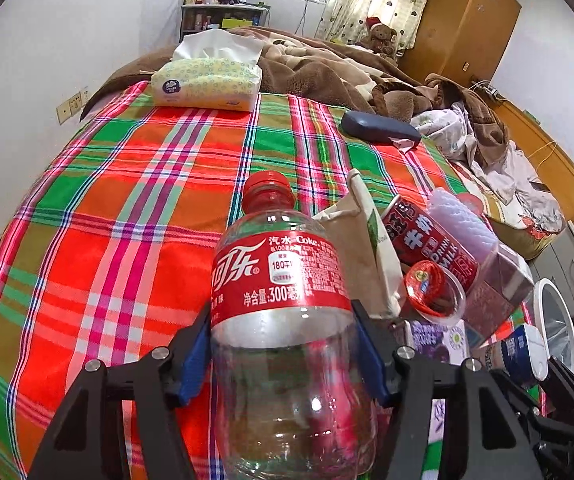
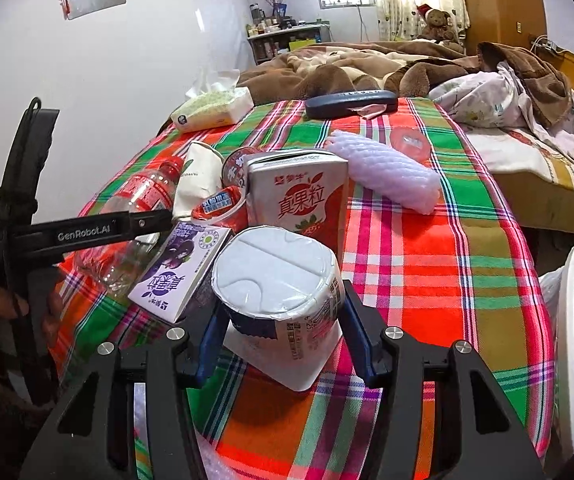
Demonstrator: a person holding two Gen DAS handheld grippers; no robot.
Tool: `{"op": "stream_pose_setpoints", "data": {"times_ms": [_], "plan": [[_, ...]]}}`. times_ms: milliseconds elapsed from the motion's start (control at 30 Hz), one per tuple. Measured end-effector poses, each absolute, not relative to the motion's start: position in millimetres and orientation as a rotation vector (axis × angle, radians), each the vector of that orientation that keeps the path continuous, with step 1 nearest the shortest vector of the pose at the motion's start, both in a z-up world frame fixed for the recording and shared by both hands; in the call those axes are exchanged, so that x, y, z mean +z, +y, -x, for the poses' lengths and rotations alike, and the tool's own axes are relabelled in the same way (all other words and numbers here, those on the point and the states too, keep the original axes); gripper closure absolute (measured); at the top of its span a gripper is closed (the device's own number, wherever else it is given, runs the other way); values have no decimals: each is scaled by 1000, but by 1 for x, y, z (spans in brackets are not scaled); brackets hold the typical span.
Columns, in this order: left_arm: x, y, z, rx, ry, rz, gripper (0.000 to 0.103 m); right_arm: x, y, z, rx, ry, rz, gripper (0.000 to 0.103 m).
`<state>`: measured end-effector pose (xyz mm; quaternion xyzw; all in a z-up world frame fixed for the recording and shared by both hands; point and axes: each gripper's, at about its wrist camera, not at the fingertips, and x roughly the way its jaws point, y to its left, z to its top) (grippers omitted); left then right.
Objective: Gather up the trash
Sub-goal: 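Grasp the Coca-Cola bottle with the left tool while the right tool grasps the yogurt cup, then carry the bottle and yogurt cup over the bin and release both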
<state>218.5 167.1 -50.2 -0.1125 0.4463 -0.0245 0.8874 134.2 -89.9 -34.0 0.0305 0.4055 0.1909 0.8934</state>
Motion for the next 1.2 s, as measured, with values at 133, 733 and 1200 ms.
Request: {"op": "stream_pose_setpoints", "data": {"times_ms": [133, 733, 1200], "plan": [[-45, 167, -207, -47, 913, 232, 40, -31, -93, -131, 396, 828, -73, 49], [-10, 142, -157, -90, 839, 220, 40, -15, -118, -114, 407, 766, -132, 49], [17, 82, -135, -208, 784, 177, 40, 2, -159, -103, 326, 693, -169, 49]]}}
